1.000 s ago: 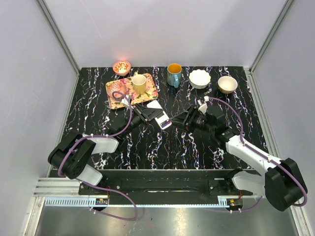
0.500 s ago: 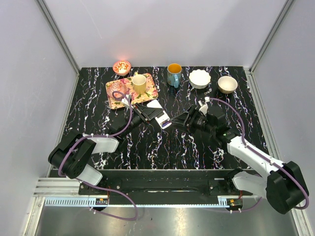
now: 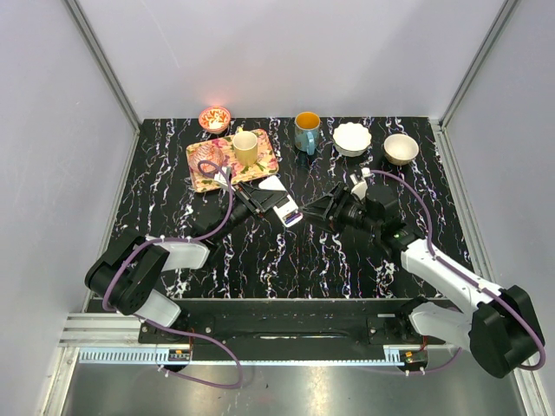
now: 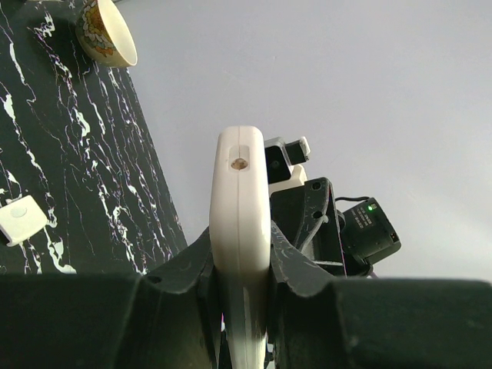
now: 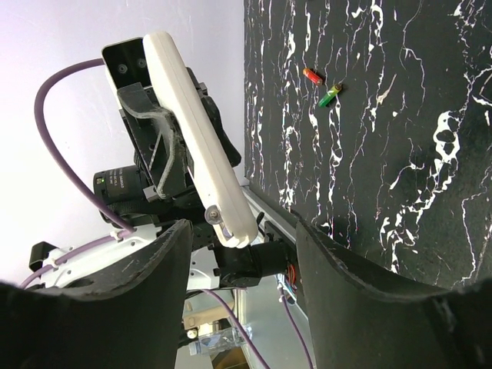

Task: Load the batteries into the remote control
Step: Load the battery into the remote control.

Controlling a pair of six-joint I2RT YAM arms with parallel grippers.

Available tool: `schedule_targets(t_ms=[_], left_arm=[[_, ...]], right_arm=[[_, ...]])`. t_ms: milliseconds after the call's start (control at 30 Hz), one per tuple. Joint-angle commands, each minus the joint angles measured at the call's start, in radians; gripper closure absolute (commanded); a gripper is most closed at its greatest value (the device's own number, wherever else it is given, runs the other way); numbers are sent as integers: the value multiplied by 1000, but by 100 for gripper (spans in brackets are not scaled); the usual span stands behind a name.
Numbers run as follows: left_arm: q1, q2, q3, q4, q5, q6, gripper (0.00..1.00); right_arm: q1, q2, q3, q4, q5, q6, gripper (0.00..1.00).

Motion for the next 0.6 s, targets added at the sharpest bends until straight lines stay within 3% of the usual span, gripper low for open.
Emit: schedule_targets(t_ms=[0, 567], left_arm=[[-2, -23, 35, 428, -21, -11, 100], [-2, -23, 52, 428, -20, -13, 100]], right_arm=[[3, 8, 48, 23, 6, -4, 39], [4, 51, 28, 52, -16, 2, 43]])
